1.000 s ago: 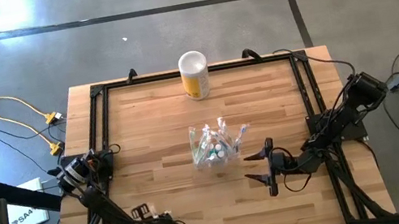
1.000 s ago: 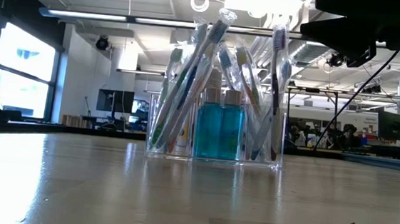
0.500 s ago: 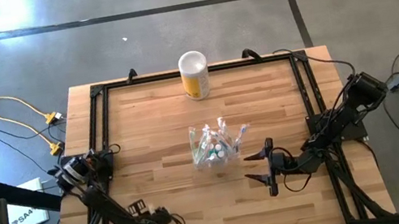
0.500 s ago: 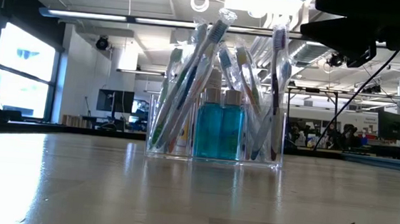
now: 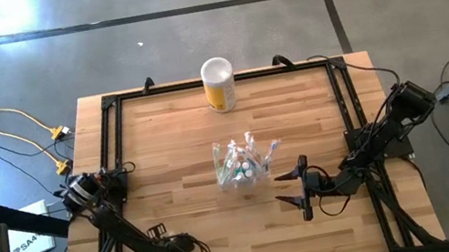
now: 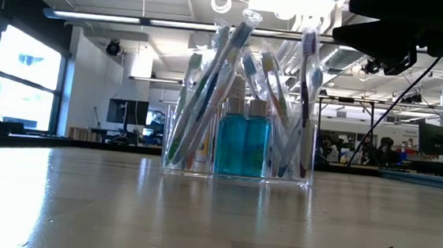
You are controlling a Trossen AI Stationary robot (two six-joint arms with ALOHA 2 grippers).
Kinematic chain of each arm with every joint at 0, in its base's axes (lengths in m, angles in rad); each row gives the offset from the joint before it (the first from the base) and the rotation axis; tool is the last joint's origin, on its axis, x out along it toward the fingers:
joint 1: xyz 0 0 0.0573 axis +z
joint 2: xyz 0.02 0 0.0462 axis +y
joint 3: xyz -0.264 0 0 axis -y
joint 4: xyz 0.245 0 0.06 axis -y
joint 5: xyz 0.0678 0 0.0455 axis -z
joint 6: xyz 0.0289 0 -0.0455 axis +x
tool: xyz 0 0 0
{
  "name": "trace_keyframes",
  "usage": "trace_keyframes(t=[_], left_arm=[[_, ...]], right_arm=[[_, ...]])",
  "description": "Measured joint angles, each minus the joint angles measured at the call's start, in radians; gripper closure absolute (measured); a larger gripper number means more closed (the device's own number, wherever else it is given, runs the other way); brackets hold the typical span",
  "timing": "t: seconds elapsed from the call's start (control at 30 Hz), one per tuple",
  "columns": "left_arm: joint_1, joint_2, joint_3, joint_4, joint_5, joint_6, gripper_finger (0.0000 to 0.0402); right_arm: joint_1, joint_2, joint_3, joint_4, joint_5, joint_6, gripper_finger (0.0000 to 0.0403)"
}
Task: Pick & Place toothbrushing station
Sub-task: Put the blue toothbrush into the left part of the transparent organizer
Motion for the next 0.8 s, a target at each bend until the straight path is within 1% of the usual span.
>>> trace_keyframes(t=[0.07,0.27,0.37,0.53,0.6,0.67,0.73,0.8], left_arm=[[0.004,0.0,-0.001,-0.002,0.008,0.012,0.0388],[0.031,-0.003,0.015,-0.021,0.017,0.037,0.0384],[0.034,0.006,0.081,-0.102,0.025,0.054,0.0394],[0.038,0.003,0.259,-0.321,-0.013,0.086,0.0393],[0.039,0.004,0.334,-0.434,-0.064,0.097,0.0394],[0.039,0.002,0.408,-0.494,-0.144,0.115,0.0394],[0.038,0.002,0.47,-0.557,-0.273,0.142,0.0394],[0.028,-0.004,0.515,-0.539,-0.434,0.202,0.0394]], right_arm=[[0.0,0.0,0.0,0.0,-0.001,0.0,0.0163],[0.0,0.0,0.0,-0.003,-0.001,0.0,0.0163],[0.0,0.0,0.0,-0.01,-0.002,0.017,0.0163],[0.0,0.0,0.0,-0.044,-0.002,0.053,0.0163],[0.0,0.0,0.0,-0.048,-0.002,0.074,0.0163],[0.0,0.0,0.0,-0.05,-0.002,0.088,0.0163],[0.004,0.0,0.0,-0.051,-0.004,0.101,0.0163],[0.01,0.0,0.0,-0.052,-0.011,0.104,0.0163]])
